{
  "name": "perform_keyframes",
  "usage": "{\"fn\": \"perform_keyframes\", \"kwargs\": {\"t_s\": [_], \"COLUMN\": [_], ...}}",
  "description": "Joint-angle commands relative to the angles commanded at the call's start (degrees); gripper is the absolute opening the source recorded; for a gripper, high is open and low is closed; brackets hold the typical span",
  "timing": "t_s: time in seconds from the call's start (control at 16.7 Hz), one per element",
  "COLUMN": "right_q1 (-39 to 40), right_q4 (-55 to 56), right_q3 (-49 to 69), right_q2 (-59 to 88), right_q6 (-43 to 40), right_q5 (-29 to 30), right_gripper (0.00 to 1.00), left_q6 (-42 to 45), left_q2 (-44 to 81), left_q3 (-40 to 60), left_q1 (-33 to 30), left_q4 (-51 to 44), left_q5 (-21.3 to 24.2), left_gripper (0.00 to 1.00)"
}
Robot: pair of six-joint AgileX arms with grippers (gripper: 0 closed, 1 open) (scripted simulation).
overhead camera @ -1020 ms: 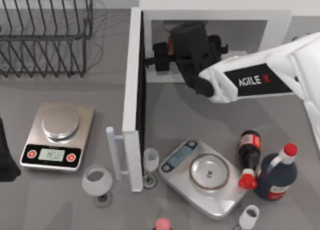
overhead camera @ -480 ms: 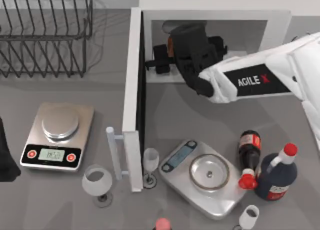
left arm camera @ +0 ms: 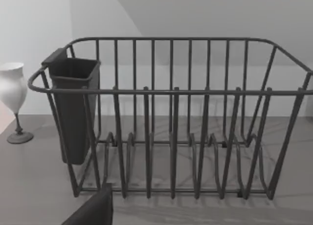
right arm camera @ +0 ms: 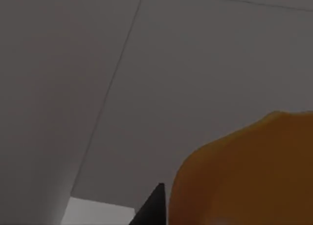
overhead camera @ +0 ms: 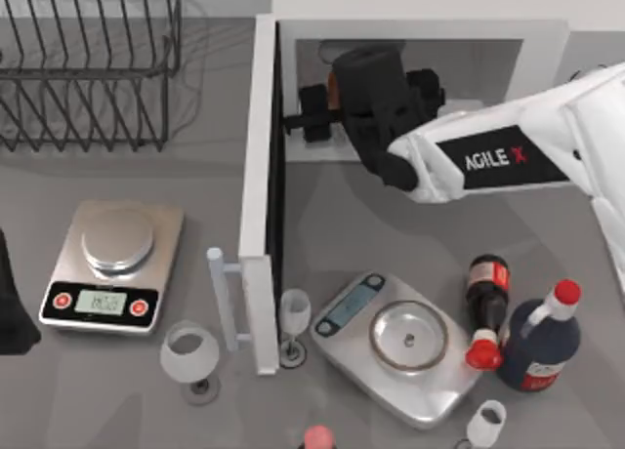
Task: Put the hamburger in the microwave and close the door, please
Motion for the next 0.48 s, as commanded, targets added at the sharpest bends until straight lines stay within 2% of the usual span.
{"fn": "perform_keyframes", "kwargs": {"t_s": [0.48], "right_q1": [4.67], "right_q4": [5.78], "right_q3": [-11.48], "right_q2": [-5.34], "right_q6": [6.77], "right_q5": [5.51], "right_gripper": [1.0], "left_q6": [0.0], "left_q2": [0.0], "left_q3": [0.0], "left_q1": [0.0], "left_q4": [0.0], "left_q5": [0.0], "left_gripper": [1.0]}}
